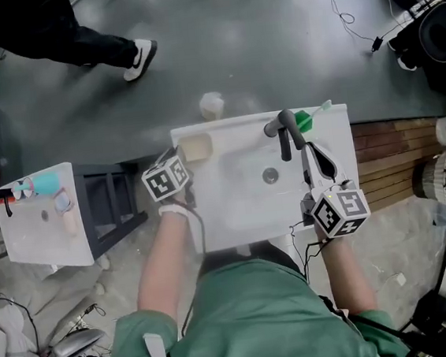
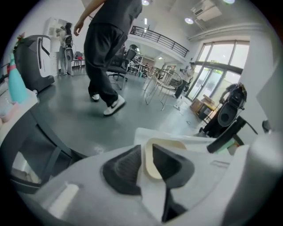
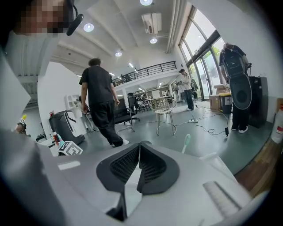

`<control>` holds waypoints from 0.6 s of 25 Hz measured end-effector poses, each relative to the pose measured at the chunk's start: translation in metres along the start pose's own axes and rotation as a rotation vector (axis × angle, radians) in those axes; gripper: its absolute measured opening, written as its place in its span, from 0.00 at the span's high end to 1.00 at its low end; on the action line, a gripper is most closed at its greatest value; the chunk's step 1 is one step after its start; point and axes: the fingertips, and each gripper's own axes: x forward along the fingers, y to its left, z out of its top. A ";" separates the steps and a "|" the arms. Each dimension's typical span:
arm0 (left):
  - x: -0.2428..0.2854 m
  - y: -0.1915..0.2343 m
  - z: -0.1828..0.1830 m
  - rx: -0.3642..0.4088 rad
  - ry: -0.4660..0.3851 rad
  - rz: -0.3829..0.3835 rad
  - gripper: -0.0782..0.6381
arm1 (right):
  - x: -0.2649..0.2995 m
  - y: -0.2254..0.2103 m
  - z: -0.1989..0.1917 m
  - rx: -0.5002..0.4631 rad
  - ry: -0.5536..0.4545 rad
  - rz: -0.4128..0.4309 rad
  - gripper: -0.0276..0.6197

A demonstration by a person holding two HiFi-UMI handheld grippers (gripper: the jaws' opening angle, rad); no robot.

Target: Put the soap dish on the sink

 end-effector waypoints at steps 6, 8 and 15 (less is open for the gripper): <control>-0.035 -0.004 0.024 0.079 -0.094 0.035 0.76 | -0.009 0.003 0.014 -0.012 -0.035 0.004 0.94; -0.053 -0.011 0.037 0.118 -0.137 0.037 0.76 | -0.015 0.006 0.021 -0.014 -0.050 0.008 0.94; -0.136 -0.078 0.090 0.245 -0.359 -0.053 0.76 | -0.035 0.011 0.055 -0.052 -0.158 0.040 0.94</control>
